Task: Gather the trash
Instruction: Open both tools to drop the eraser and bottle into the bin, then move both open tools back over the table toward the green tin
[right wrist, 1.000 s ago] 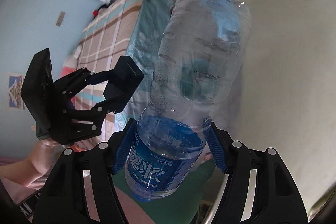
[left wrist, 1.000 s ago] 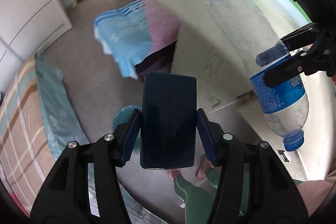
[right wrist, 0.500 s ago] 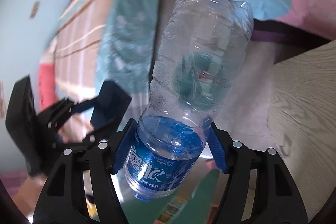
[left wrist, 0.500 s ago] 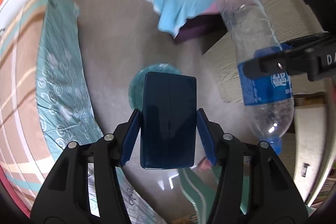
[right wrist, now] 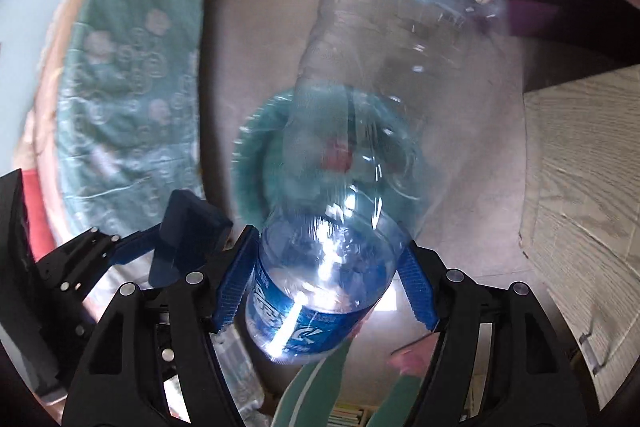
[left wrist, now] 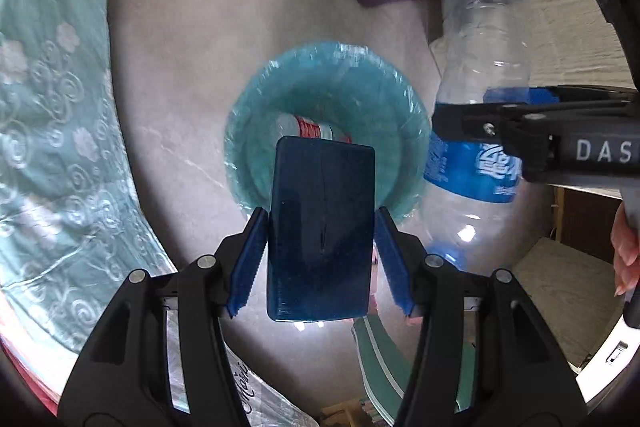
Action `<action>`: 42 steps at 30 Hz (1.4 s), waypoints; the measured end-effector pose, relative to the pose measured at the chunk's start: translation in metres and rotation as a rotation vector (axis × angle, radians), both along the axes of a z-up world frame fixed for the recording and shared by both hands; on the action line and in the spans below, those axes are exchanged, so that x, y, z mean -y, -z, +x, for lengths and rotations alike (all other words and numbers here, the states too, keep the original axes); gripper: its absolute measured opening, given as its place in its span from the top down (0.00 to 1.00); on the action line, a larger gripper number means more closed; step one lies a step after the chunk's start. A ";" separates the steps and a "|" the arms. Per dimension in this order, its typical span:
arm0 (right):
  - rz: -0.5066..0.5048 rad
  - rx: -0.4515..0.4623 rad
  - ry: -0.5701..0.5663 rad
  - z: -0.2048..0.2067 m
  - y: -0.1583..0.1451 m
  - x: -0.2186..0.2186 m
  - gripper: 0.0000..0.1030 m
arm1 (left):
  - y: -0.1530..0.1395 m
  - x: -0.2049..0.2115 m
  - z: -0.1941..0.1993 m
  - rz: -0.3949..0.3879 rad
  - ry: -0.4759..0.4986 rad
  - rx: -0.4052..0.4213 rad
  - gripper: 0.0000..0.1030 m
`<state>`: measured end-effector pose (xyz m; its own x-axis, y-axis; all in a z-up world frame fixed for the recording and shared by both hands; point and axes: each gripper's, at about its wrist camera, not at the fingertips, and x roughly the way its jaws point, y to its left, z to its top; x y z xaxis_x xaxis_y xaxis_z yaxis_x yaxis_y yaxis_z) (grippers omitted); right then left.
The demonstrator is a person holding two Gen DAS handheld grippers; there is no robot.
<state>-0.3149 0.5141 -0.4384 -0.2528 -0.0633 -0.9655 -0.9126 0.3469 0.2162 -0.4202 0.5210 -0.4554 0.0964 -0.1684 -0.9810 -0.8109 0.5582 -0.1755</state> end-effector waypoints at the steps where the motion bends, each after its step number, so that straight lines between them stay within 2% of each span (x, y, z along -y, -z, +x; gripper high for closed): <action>1: -0.012 -0.002 0.009 0.001 0.008 0.001 0.33 | 0.006 0.001 0.002 -0.015 0.003 -0.007 0.44; 3: -0.037 0.014 0.028 0.006 0.022 0.003 0.28 | 0.012 0.003 0.005 -0.022 0.007 0.001 0.28; 4: -0.039 0.015 0.040 0.009 0.024 0.006 0.26 | 0.013 0.005 0.007 -0.016 0.015 -0.002 0.24; 9: -0.048 0.010 0.048 0.024 0.027 0.014 0.24 | 0.007 0.012 0.015 0.002 0.044 0.008 0.19; 21: -0.011 -0.005 0.134 0.052 0.001 0.035 0.24 | -0.001 0.014 0.020 0.014 0.064 0.015 0.17; 26: 0.016 -0.041 0.162 0.052 -0.021 0.046 0.24 | -0.021 0.017 0.014 0.037 0.069 0.015 0.17; 30: 0.064 -0.098 0.178 0.047 -0.058 0.055 0.24 | -0.052 0.020 0.002 0.084 0.031 0.034 0.17; 34: 0.147 -0.142 0.139 0.034 -0.115 0.063 0.19 | -0.088 0.024 -0.017 0.101 -0.028 0.071 0.16; 39: 0.255 -0.186 0.112 0.023 -0.198 0.079 0.15 | -0.153 0.033 -0.027 0.172 -0.103 0.046 0.07; 42: 0.305 -0.182 0.080 0.019 -0.255 0.098 0.15 | -0.201 0.043 -0.017 0.192 -0.096 0.091 0.07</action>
